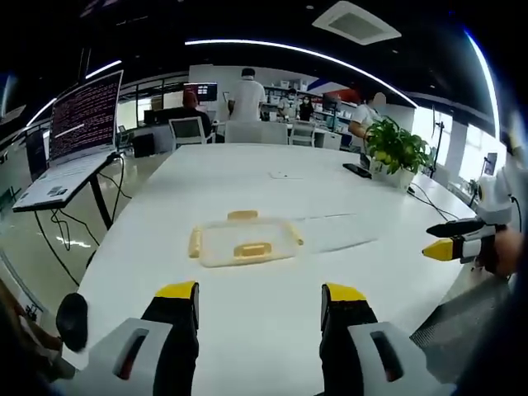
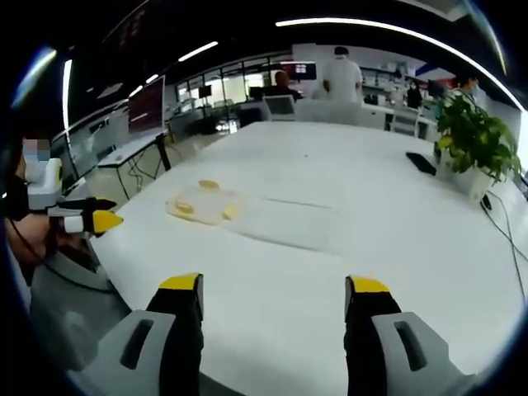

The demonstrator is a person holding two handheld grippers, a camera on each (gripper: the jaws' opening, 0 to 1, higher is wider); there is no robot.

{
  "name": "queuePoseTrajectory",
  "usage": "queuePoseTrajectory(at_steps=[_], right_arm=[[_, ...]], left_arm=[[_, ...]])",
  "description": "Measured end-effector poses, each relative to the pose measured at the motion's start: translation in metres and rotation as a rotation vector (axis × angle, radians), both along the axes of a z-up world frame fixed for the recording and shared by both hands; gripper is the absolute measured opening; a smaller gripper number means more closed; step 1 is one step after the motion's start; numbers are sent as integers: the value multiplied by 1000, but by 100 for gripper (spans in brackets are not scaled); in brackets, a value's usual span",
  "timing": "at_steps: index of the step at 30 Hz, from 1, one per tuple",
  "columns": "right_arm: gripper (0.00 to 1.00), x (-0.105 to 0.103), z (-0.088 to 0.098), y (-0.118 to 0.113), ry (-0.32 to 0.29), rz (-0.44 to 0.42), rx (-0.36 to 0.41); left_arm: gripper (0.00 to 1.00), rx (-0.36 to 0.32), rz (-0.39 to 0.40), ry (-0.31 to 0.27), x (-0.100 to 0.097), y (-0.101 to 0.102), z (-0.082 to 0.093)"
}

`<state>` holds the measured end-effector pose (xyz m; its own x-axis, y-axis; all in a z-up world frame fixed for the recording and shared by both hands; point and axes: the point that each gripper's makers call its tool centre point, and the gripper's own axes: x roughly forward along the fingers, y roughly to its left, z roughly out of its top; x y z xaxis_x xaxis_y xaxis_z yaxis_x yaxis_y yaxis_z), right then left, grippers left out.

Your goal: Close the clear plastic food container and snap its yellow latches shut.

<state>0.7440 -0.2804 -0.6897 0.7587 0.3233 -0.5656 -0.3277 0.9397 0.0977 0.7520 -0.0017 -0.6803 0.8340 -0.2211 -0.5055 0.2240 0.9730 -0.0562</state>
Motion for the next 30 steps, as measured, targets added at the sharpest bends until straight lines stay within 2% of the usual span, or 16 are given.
queuePoseTrajectory(at_steps=[18, 30], right_arm=[[66, 22, -7, 9, 15, 16, 3], [65, 40, -11, 27, 20, 109, -17]], left_arm=[[54, 21, 6, 25, 17, 14, -11], [55, 58, -47, 30, 34, 16, -21]])
